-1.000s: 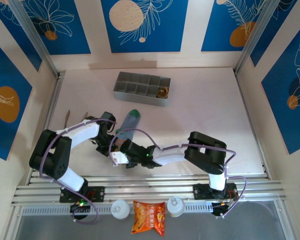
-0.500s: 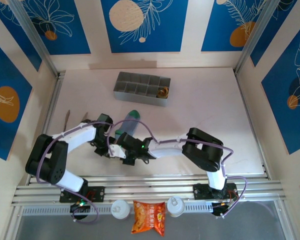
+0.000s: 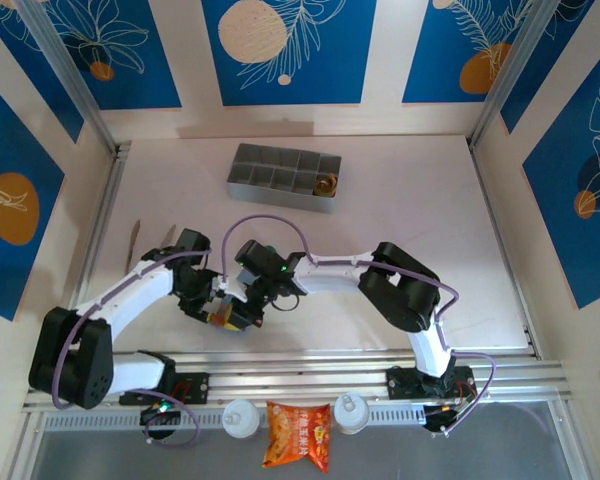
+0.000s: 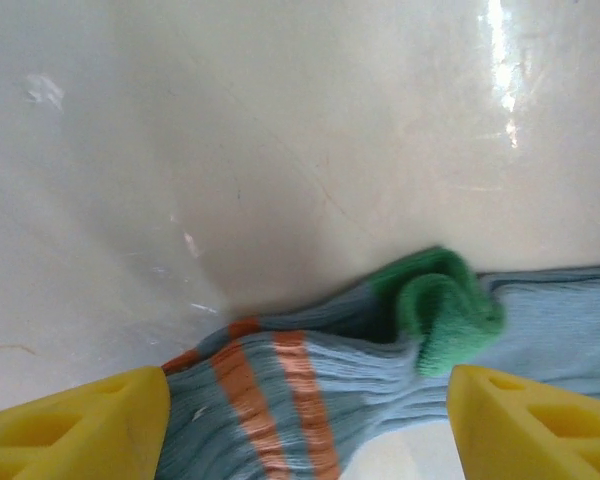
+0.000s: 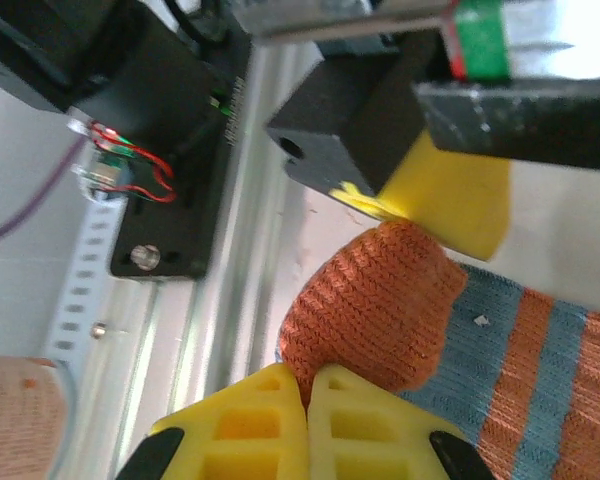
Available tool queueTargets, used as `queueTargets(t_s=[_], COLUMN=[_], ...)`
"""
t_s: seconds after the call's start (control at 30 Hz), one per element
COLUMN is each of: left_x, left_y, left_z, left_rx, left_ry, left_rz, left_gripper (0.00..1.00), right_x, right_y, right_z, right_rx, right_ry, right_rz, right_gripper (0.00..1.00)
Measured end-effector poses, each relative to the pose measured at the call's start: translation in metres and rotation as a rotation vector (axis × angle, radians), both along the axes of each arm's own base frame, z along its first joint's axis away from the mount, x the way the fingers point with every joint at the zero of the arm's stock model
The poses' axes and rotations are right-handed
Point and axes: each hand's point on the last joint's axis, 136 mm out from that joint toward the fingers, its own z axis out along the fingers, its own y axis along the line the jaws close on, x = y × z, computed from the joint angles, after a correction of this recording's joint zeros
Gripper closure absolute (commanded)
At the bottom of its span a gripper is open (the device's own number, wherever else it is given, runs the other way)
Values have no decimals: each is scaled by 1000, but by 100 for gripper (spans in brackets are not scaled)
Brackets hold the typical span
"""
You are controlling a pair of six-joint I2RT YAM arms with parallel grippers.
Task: Roll the socks
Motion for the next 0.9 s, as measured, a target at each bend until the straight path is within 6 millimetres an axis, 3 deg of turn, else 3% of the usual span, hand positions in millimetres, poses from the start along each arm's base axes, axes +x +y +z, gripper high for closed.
queueTargets(t_s=[0.3, 0.43, 0.63, 0.9], left_x=[-18, -23, -27, -35], left_y=[10, 12, 21, 37], left_z=[-8, -12, -17, -19], left_rx=[24, 28, 75, 133], left_ry=[36, 48, 65, 100], left_rz=[24, 31, 44, 77], left_gripper=[33, 44, 53, 49], right_x=[-10, -11, -6, 10], right_y=[0, 0, 4, 13], right_z=[0, -6, -20, -36], right_rx=[-1, -29, -102, -181], right_ry=[92, 62, -79, -337], right_rz=[44, 33, -7, -115], right_gripper=[100, 100, 100, 100])
